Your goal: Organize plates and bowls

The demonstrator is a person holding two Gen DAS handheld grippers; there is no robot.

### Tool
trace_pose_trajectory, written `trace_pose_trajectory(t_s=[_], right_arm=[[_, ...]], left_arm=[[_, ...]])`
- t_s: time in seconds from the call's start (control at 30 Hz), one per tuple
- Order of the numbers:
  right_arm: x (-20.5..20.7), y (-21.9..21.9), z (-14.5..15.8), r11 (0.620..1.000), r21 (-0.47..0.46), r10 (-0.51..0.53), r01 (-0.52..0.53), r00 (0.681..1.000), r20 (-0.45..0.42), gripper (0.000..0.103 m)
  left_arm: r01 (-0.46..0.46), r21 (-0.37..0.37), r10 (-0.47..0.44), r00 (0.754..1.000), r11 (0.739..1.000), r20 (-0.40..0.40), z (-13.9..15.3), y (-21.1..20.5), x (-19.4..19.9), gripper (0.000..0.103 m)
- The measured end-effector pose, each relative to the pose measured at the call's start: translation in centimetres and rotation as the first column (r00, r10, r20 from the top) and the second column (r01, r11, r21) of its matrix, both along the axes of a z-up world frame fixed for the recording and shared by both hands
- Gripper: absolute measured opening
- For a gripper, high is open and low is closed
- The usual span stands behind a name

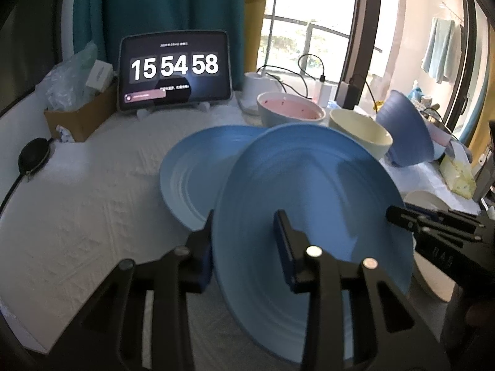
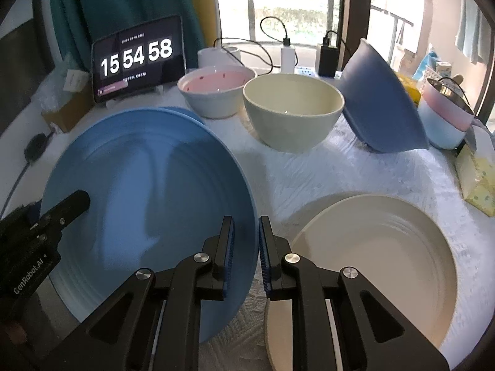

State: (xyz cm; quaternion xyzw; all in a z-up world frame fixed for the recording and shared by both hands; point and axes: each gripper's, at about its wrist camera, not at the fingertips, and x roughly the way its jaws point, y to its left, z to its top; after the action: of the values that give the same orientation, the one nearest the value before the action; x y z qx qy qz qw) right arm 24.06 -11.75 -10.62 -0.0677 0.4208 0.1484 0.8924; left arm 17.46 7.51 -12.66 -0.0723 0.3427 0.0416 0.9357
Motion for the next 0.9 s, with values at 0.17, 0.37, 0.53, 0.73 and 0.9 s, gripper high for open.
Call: trace_pose_trajectory(t_s=[0.17,0.37,0.53,0.73,0.9], right_arm=[[-0.5,-0.8,1.0,1.0,0.022,-0.011,0.011,1.0,0.026,0.017],[-1.3,-1.9,2.0,0.999,0.048,-0.02,0.017,0.998,0.053,0.017],[-1.8,-3.1,2.4,0.997,0.066,-0.036,0.032,0.998,0.06,0.017],[-2.1,-4.9,3.0,0.994,0.096,-0.063,0.056,0.995,0.071,0.017],[-2.3,-6.5,3.5,0.99,0.119,-0.089,0.079,0.993,0.08,0.017]], left_arm=[[0.01,0.008,-0.01,1.0,1.0,0.018,0.9,-0.7,-0.4,0.036],[0.021,-0.001,-0.021,0.999,1.0,0.027,1.6,-1.6,-1.0,0.036],[0.035,0.002,-0.035,0.999,0.999,0.023,2.0,-2.7,-1.3,0.036],[0.065,0.024,-0.065,0.998,0.998,0.027,2.7,-4.5,-1.3,0.036],[0.089,0.036,-0.09,0.996,0.995,0.028,3.3,-5.9,-1.1,0.036]])
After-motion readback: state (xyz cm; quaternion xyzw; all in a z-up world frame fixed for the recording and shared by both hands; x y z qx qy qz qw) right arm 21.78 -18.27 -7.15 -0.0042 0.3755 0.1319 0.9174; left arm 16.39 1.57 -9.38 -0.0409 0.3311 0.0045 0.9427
